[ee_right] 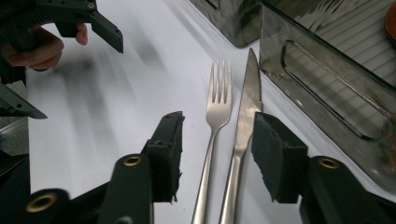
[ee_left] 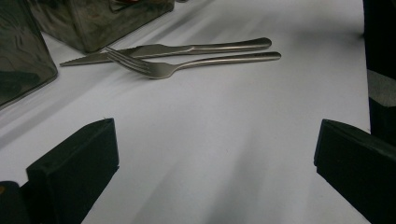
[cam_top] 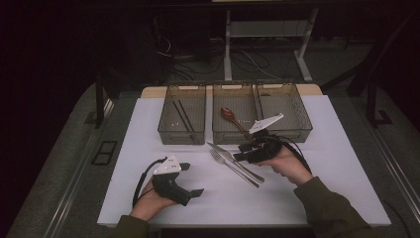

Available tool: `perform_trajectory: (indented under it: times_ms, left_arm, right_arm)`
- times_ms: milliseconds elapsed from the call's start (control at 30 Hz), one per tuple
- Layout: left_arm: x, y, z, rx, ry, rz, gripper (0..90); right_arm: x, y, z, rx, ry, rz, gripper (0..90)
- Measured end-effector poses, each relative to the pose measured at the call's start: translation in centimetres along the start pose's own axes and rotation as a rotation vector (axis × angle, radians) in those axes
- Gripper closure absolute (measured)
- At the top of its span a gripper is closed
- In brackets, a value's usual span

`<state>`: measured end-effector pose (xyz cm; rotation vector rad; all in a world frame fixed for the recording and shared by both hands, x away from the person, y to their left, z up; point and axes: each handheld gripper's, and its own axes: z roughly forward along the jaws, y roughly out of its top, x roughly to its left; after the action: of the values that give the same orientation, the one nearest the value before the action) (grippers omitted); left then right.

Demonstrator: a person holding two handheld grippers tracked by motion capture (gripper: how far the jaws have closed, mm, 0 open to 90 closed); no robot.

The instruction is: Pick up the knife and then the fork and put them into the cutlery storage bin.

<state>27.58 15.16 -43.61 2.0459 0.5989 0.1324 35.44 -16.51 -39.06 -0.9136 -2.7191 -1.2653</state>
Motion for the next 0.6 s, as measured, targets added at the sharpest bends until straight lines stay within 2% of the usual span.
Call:
perform_trajectory:
  times_ms: [167, 400, 600]
  left_arm:
    - [0.0, 0.0, 0.0, 0.001, 0.000, 0.005, 0.0]
    - [0.0, 0.0, 0.0, 0.001, 0.004, -0.001, 0.0]
    - [0.0, 0.0, 0.1, 0.007, 0.003, 0.004, 0.0]
  right_arm:
    - [0.1, 0.7, 0.9, 0.032, 0.003, 0.003, 61.7]
    - [0.4, 1.1, 2.2, 0.085, -0.007, -0.013, 66.6]
    - [0.7, 1.3, 3.3, 0.144, -0.035, -0.008, 71.1]
